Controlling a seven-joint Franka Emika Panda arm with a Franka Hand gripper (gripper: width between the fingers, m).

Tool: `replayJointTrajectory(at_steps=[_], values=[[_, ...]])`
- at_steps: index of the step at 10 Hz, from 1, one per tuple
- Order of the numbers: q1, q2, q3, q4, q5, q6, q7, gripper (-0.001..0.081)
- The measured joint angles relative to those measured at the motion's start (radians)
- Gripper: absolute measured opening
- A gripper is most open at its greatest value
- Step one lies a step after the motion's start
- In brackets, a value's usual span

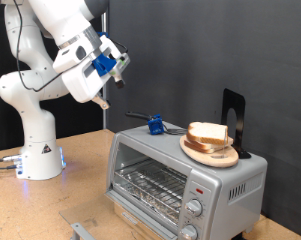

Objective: Make a piece of toast with the oven

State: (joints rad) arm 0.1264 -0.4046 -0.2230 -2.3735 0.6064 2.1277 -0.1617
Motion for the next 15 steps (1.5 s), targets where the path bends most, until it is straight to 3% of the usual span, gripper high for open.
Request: replayJointTrajectory(at_steps=[2, 4, 6, 9, 11, 13, 15], values=[[0.043, -0.041, 0.016, 0.012, 0.027, -0.055, -0.055, 0.0809], [0.05, -0.098, 0.078, 0.007, -0.049, -0.061, -0.056, 0.0809], [0.044, -0.166, 0.165, -0.021, -0.151, -0.04, 0.014, 0.0809], [0.039, -0.26, 0.261, -0.096, -0.178, 0.003, 0.142, 0.0809], [0.038, -0.283, 0.28, -0.129, -0.166, 0.005, 0.22, 0.0809], [0.038, -0.282, 0.28, -0.132, -0.172, 0.016, 0.187, 0.0809], [0.038, -0.272, 0.305, -0.179, -0.185, 0.128, 0.172, 0.0809]])
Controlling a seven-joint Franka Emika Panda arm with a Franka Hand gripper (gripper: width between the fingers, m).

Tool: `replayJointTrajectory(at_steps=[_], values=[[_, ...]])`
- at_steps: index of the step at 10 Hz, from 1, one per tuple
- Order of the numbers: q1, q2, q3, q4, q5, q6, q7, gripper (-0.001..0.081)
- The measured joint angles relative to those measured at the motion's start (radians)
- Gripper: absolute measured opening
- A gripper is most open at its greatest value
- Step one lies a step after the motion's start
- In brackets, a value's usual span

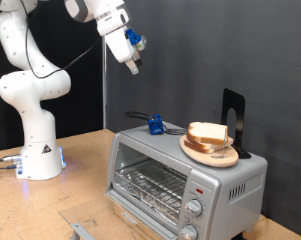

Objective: Make a piece of toast with the oven

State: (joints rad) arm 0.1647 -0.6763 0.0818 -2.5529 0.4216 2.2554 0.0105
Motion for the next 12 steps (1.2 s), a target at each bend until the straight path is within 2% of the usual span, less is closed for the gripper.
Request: replayJointTrajectory(at_steps=[2, 6, 8, 12], values=[[0.001, 0.017, 0.031, -0.054, 0.0, 0.098, 0.0, 0.0809], [0.013, 0.089, 0.066, -0.113, 0.023, 0.223, 0.0, 0.0809], [0.027, 0.141, 0.074, -0.129, 0.044, 0.287, -0.005, 0.0809], [0.072, 0.225, 0.077, -0.131, 0.089, 0.355, -0.033, 0.0809]])
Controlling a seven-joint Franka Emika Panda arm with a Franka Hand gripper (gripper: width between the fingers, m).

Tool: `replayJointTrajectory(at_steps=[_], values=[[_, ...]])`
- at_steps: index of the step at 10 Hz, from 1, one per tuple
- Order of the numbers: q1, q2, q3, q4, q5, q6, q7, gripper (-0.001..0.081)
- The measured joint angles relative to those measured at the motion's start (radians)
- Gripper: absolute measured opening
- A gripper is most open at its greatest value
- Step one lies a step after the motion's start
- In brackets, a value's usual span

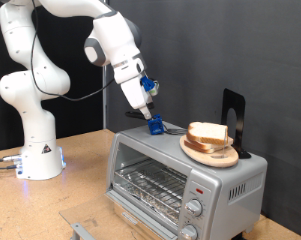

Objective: Make a piece of toast with the oven

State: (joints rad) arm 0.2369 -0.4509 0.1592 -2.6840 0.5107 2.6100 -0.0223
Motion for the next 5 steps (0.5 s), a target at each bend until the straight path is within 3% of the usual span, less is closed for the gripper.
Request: replayJointTrajectory(at_steps=[5], values=[[0.005, 0.06, 0.013, -0.009, 0.007, 0.061, 0.0, 0.0809]])
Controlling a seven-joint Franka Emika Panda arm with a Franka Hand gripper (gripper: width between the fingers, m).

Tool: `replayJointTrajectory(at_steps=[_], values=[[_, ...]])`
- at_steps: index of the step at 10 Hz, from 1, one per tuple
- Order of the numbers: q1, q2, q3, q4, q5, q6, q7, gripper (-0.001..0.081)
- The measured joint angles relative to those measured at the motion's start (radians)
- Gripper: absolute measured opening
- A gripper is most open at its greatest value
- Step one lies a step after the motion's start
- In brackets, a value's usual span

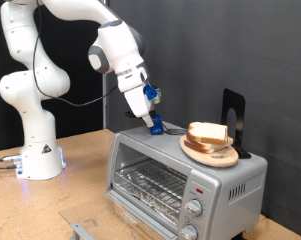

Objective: Make a piece of toast with the oven

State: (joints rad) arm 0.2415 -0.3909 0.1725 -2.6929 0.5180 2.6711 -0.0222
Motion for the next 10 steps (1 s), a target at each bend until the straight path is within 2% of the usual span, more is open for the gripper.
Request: replayJointTrajectory(at_steps=[6, 7, 8, 9, 10], values=[[0.035, 0.036, 0.0, 0.0, 0.052, 0.027, -0.016, 0.0809], [0.041, 0.039, 0.0, 0.0, 0.062, 0.028, -0.025, 0.0724], [0.045, 0.041, 0.0, 0.001, 0.069, 0.03, -0.032, 0.0587], [0.047, 0.043, 0.0, 0.001, 0.071, 0.031, -0.034, 0.0587], [0.048, 0.044, 0.0, 0.001, 0.072, 0.031, -0.035, 0.0405]])
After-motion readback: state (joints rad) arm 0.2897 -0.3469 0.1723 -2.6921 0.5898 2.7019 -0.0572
